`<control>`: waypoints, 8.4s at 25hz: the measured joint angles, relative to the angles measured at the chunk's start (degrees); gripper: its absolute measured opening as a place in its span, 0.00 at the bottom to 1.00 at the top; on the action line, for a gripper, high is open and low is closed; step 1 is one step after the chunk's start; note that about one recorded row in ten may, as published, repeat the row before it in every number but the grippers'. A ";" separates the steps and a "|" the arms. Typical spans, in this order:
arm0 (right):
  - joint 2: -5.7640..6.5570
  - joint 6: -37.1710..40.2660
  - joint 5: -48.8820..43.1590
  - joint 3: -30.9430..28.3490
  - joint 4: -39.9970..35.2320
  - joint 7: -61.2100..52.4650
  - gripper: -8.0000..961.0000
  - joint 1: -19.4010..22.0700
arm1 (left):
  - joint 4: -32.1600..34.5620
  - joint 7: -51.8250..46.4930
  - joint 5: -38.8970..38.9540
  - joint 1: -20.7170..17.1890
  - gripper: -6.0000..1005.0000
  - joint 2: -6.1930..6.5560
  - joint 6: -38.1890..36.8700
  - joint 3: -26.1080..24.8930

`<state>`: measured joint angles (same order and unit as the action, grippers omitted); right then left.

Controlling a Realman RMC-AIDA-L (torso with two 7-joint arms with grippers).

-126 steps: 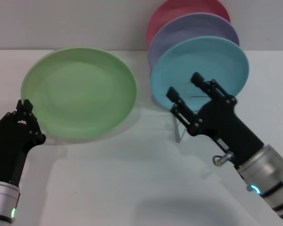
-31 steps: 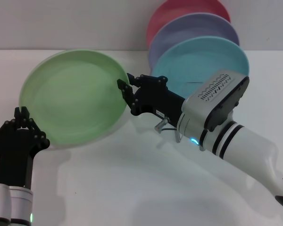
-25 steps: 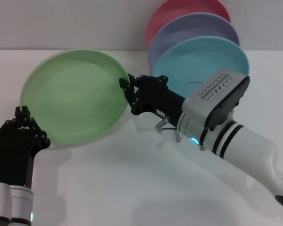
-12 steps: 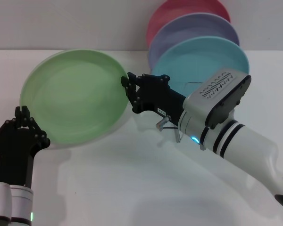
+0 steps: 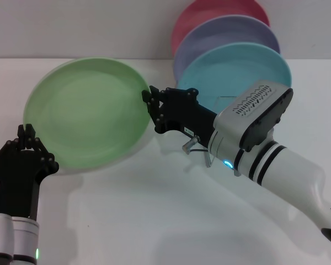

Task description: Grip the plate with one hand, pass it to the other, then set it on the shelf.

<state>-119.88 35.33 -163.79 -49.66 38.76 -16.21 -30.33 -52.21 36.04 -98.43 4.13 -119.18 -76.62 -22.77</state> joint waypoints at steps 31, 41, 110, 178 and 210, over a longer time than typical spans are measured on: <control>0.00 -0.26 1.47 0.62 -0.09 0.13 0.08 0.00 | 0.17 -0.01 -0.02 0.17 0.04 0.00 0.45 0.00; 0.00 -0.33 1.47 0.62 -0.10 0.13 0.06 0.01 | 0.18 -0.01 0.00 0.32 0.04 0.00 0.43 0.00; 1.28 33.78 4.58 -4.73 8.51 27.40 0.03 23.49 | 17.16 -32.55 -17.17 0.49 0.74 1.02 -15.95 -7.12; 1.07 49.36 5.88 -9.24 -19.97 25.65 0.05 21.70 | 15.99 -36.74 -17.59 2.07 0.77 1.14 -8.99 -9.67; 0.85 48.84 5.43 -9.07 -25.06 18.34 0.22 18.23 | 15.90 -36.83 -17.75 2.20 0.78 1.23 -9.53 -9.67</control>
<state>-119.03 84.17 -158.36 -58.73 13.70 2.13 -12.10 -36.30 -0.79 -116.18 6.33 -117.95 -86.14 -32.43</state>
